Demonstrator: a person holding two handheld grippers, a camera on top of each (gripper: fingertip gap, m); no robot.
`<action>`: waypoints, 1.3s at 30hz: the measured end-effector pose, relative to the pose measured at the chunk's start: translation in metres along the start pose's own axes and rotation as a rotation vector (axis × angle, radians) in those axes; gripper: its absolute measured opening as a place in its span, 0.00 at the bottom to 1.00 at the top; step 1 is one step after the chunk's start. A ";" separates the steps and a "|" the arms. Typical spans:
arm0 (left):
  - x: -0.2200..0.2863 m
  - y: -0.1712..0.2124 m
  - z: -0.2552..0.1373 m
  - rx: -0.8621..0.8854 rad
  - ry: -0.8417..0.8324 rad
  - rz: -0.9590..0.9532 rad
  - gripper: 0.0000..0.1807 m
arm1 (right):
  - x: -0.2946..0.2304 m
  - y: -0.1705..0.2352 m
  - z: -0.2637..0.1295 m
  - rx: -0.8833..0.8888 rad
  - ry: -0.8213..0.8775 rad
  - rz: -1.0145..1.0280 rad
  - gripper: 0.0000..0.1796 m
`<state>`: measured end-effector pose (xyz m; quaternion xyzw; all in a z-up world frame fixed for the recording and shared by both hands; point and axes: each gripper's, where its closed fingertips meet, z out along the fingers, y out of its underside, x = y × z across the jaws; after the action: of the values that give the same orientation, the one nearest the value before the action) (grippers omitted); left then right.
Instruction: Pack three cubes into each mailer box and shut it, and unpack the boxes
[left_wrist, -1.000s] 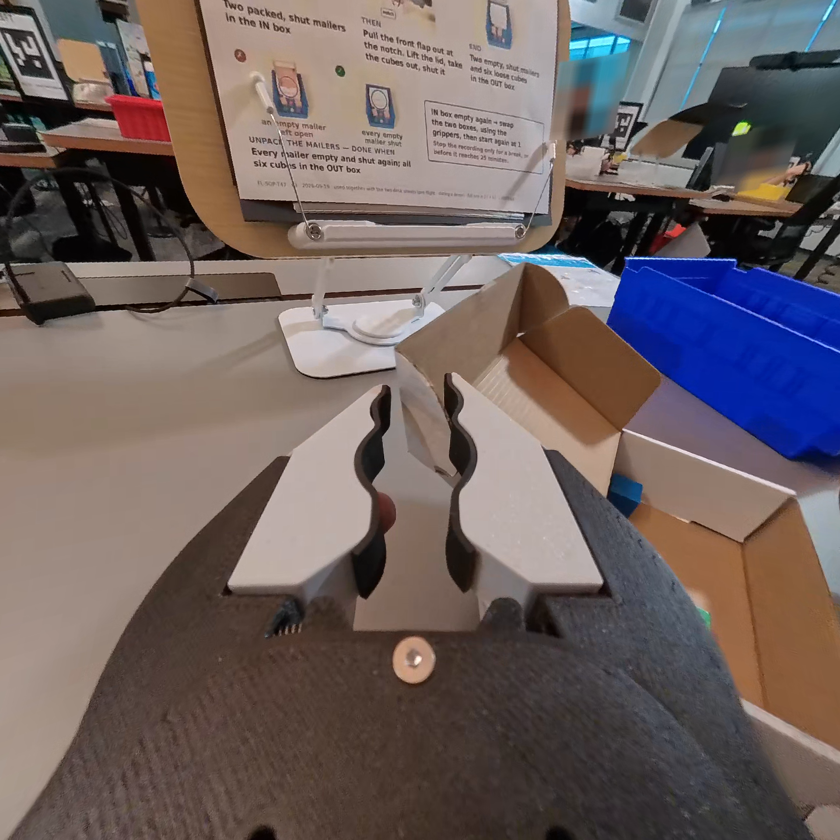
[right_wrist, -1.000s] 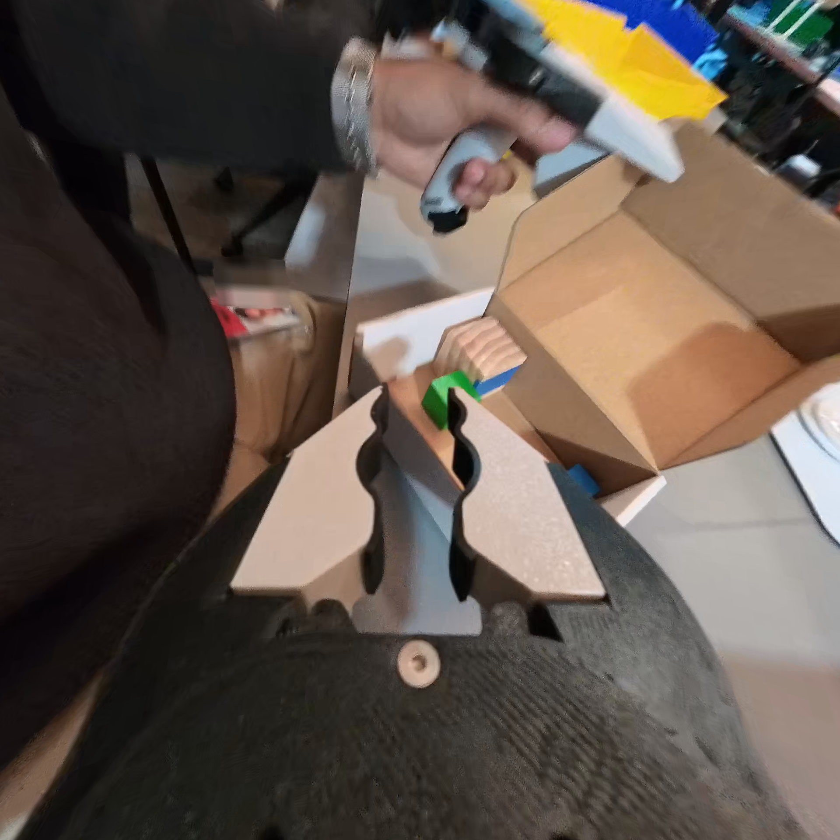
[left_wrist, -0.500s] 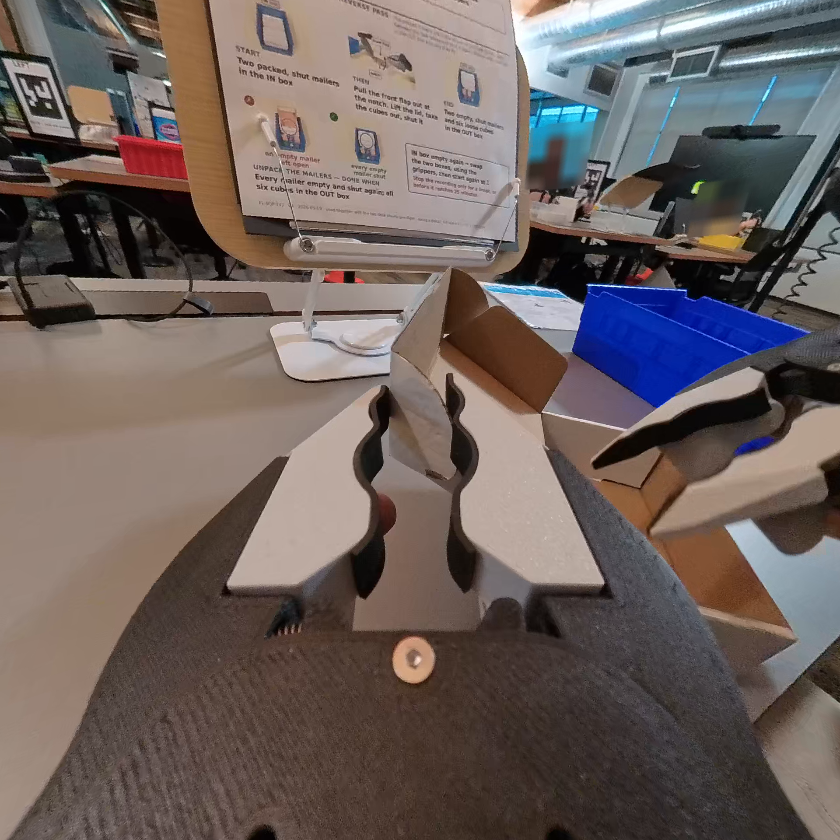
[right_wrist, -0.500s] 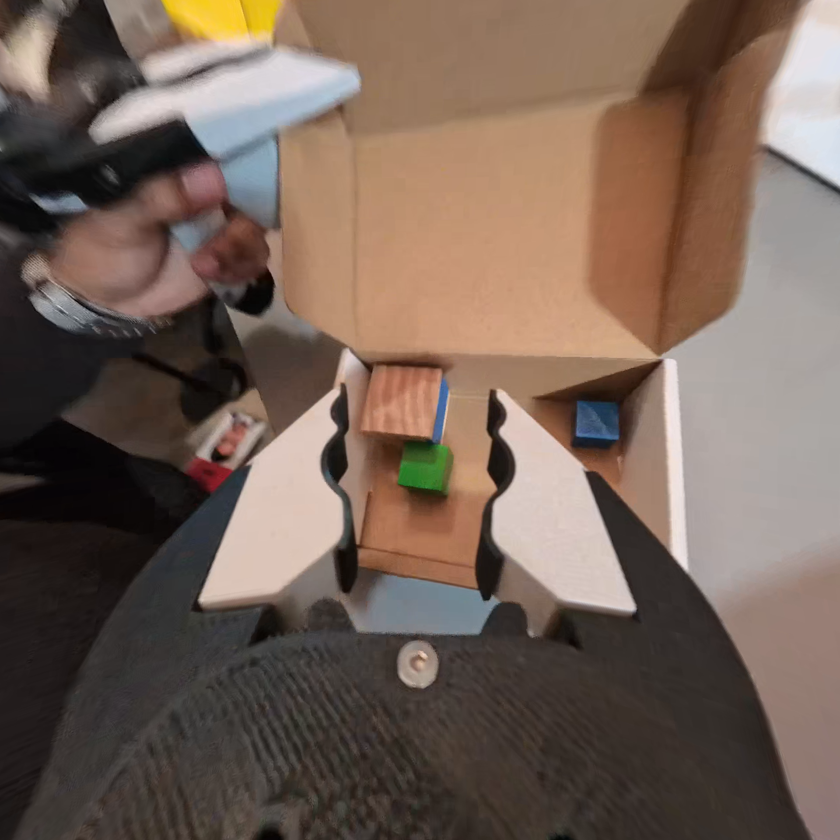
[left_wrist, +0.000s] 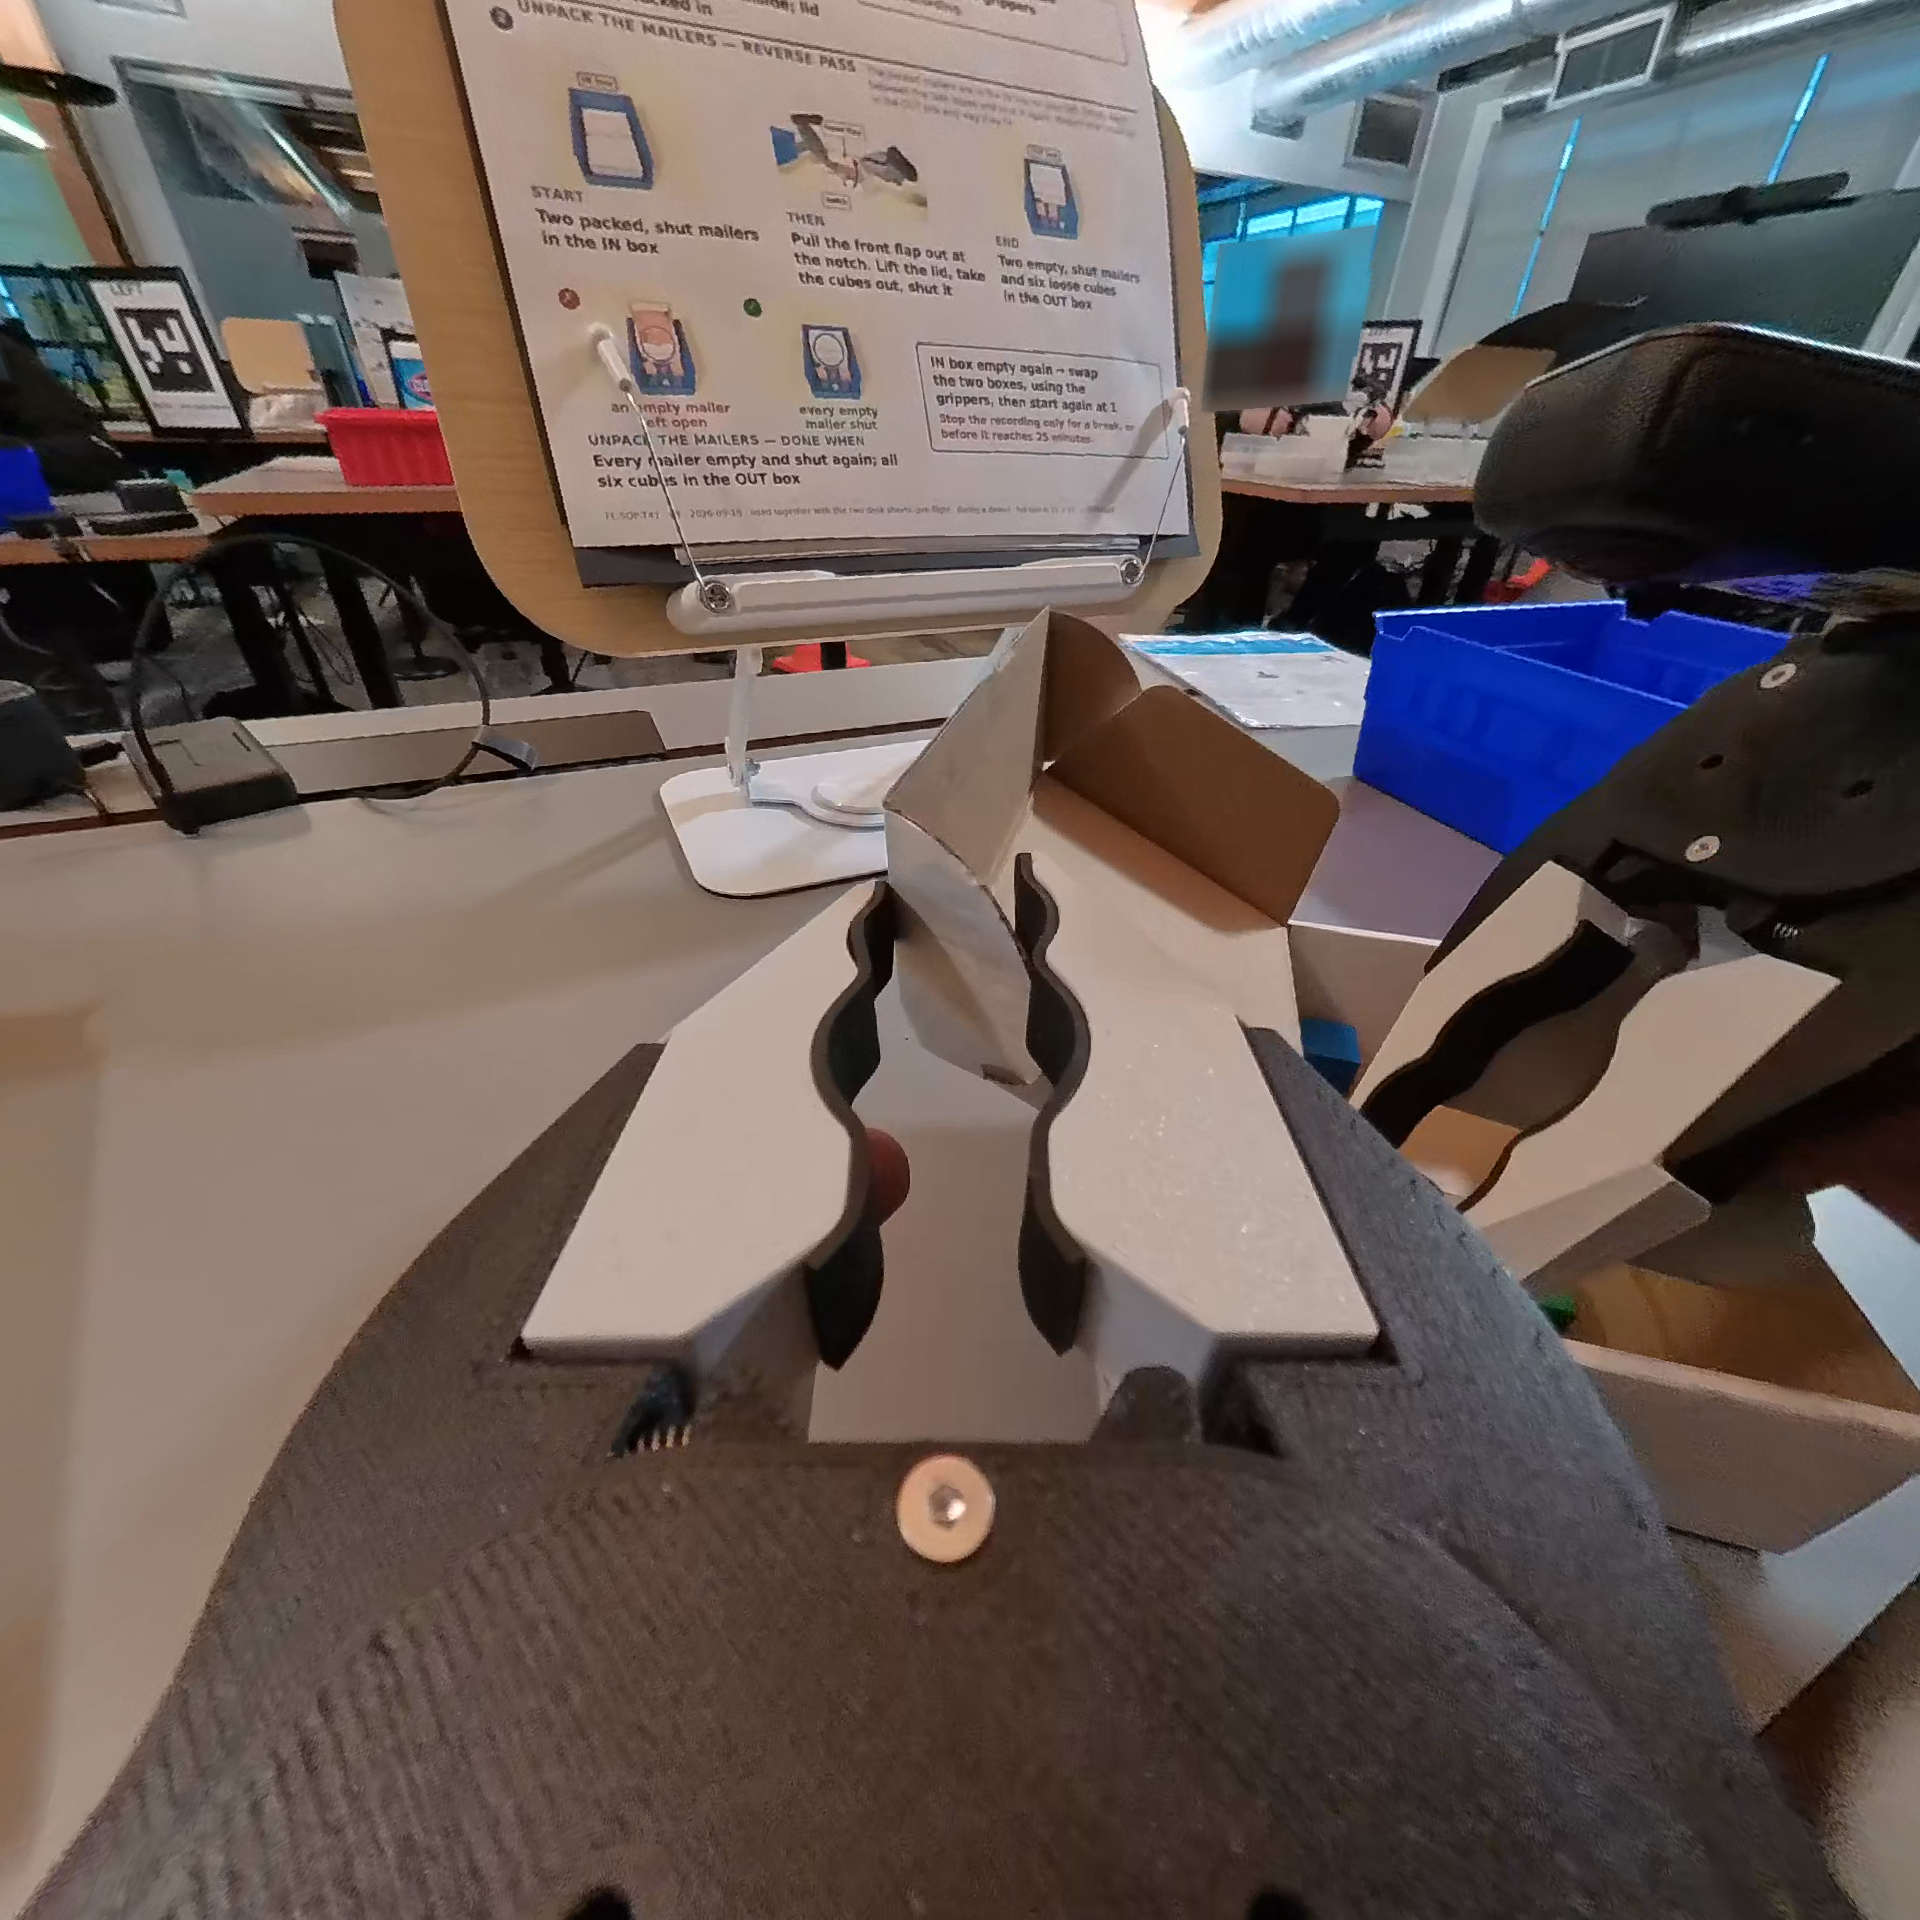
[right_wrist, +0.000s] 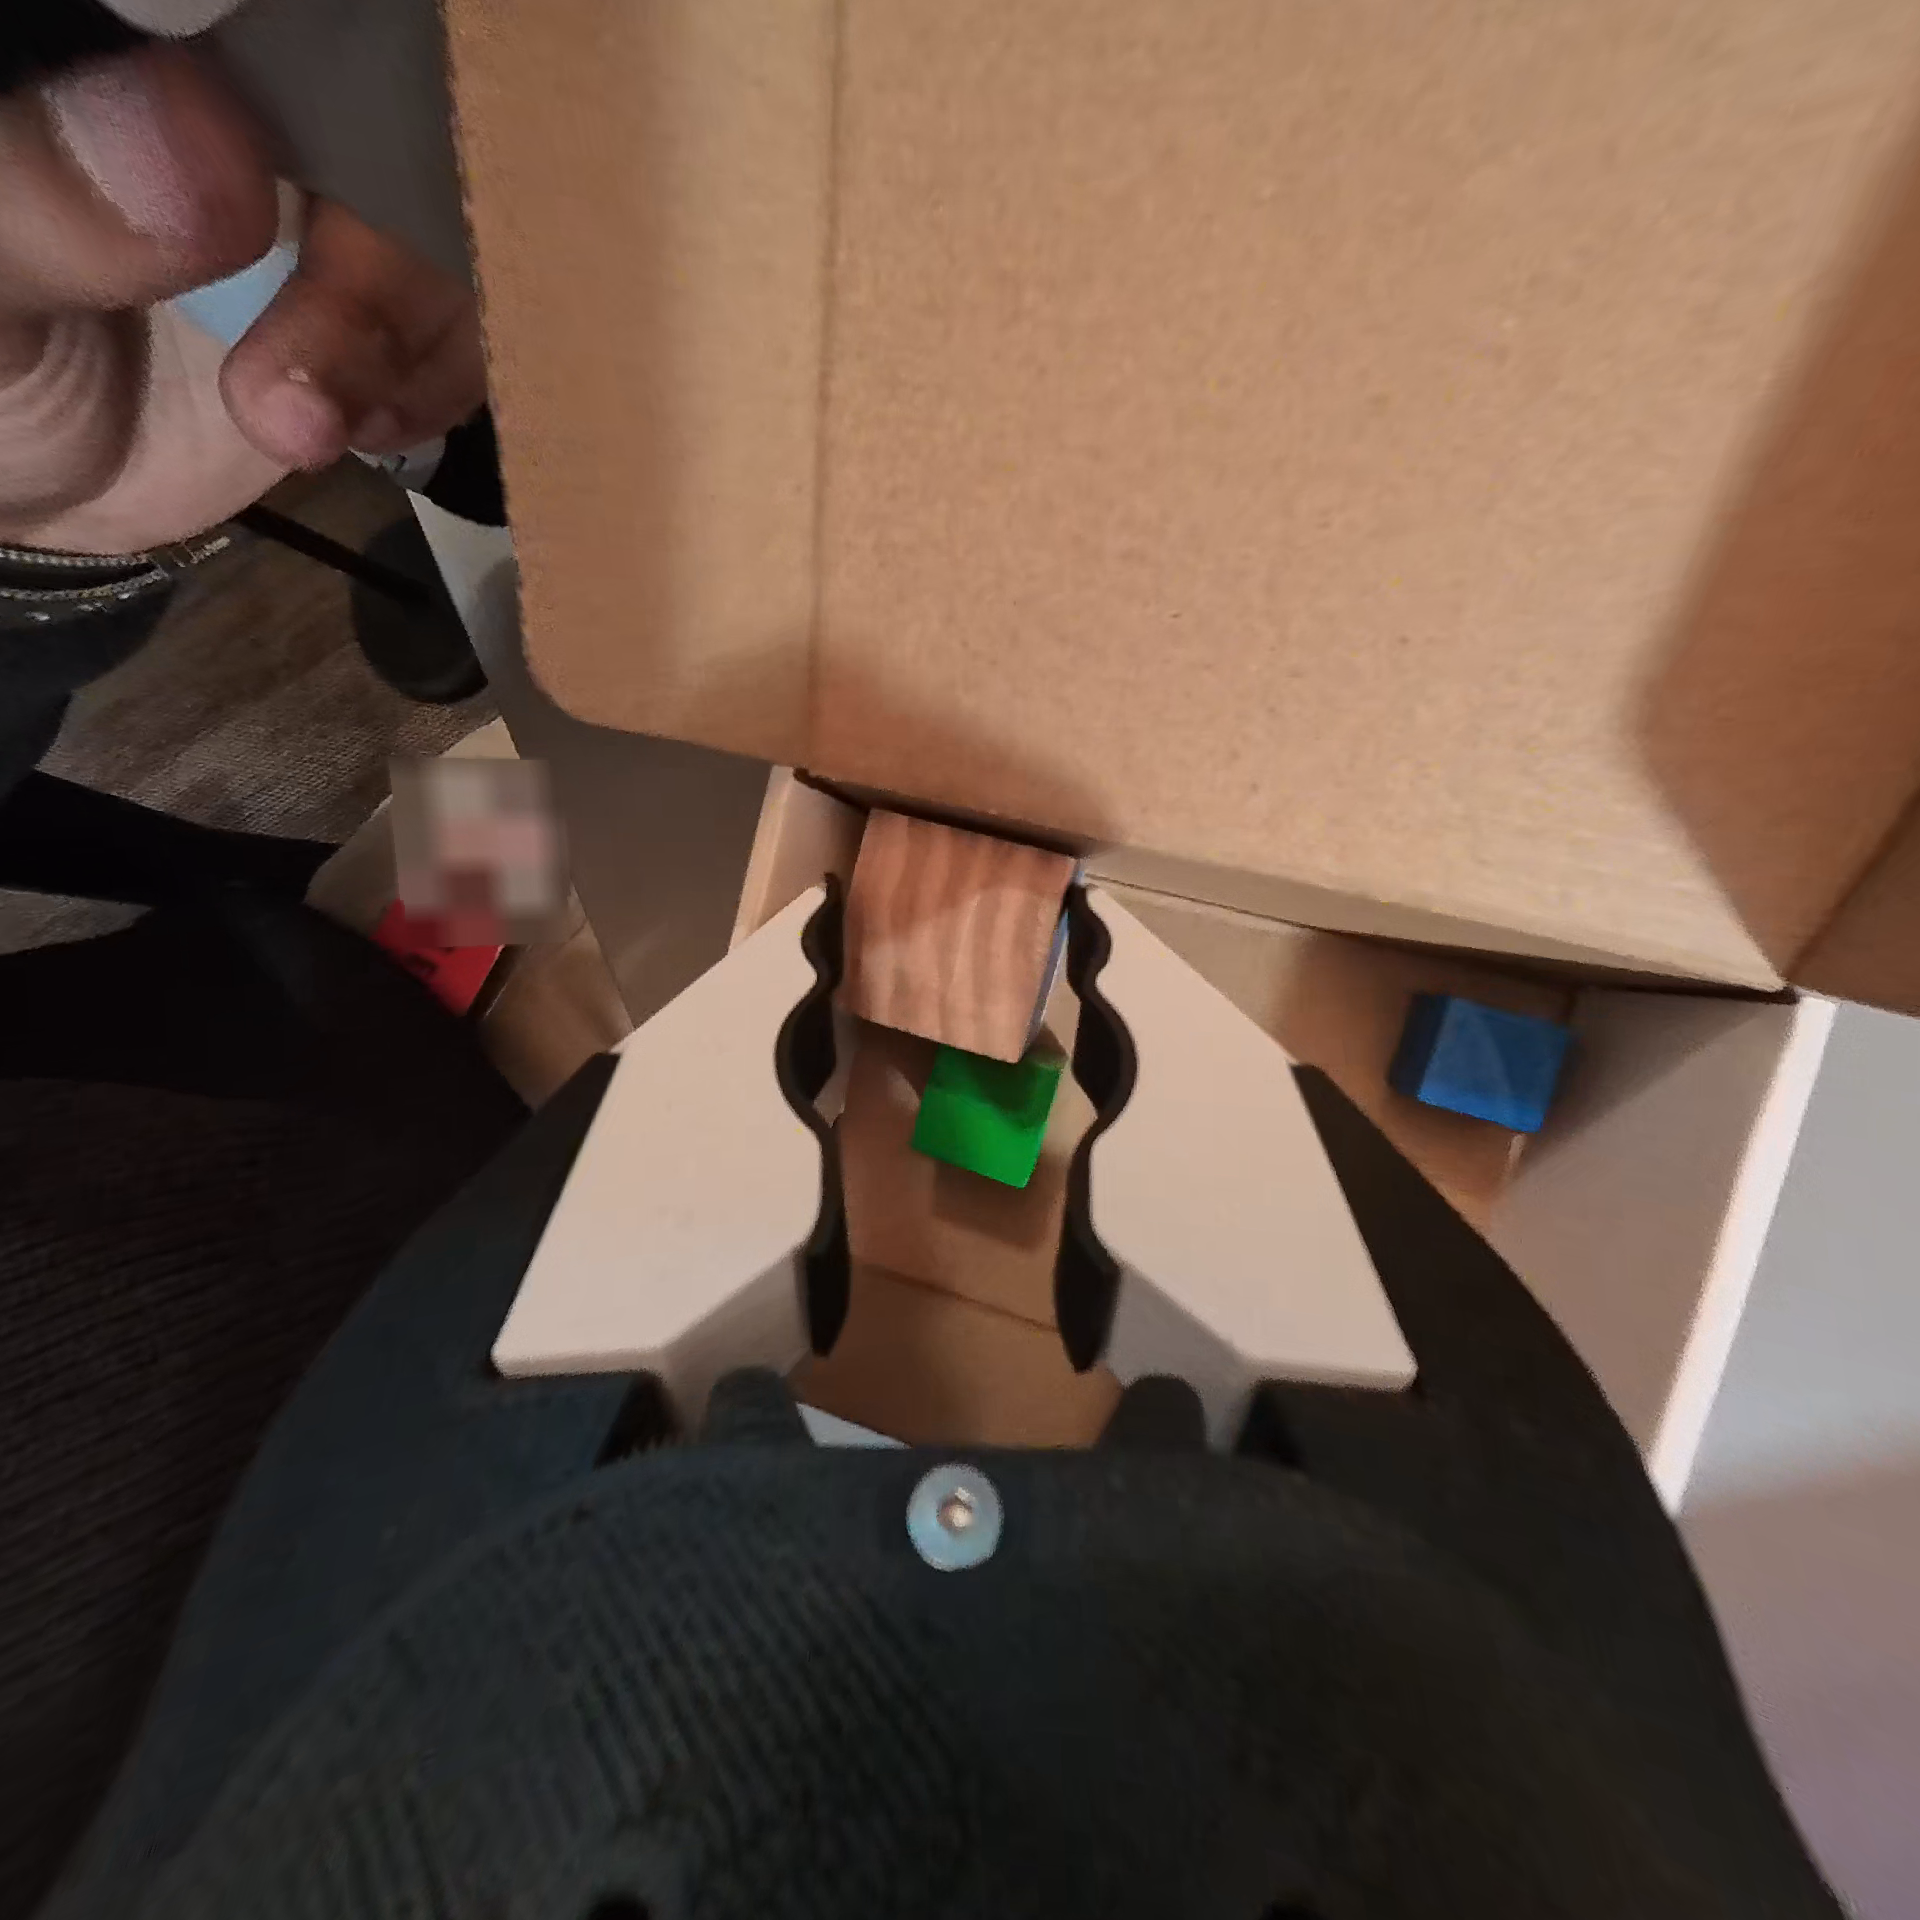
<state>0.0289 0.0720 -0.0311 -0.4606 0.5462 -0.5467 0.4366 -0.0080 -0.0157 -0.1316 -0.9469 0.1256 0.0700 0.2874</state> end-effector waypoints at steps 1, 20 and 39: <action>0.000 0.000 0.000 0.001 0.001 0.000 0.12 | 0.000 0.000 0.000 -0.003 -0.003 0.003 0.24; -0.002 0.000 0.000 0.015 -0.007 0.002 0.12 | 0.169 0.048 -0.267 0.377 0.548 0.293 0.24; -0.001 -0.001 0.002 0.025 -0.021 0.042 0.12 | 0.266 0.196 -0.197 0.153 0.514 0.733 0.24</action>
<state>0.0310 0.0722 -0.0300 -0.4495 0.5440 -0.5394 0.4594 0.2045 -0.3360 -0.1270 -0.8025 0.5248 -0.0798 0.2725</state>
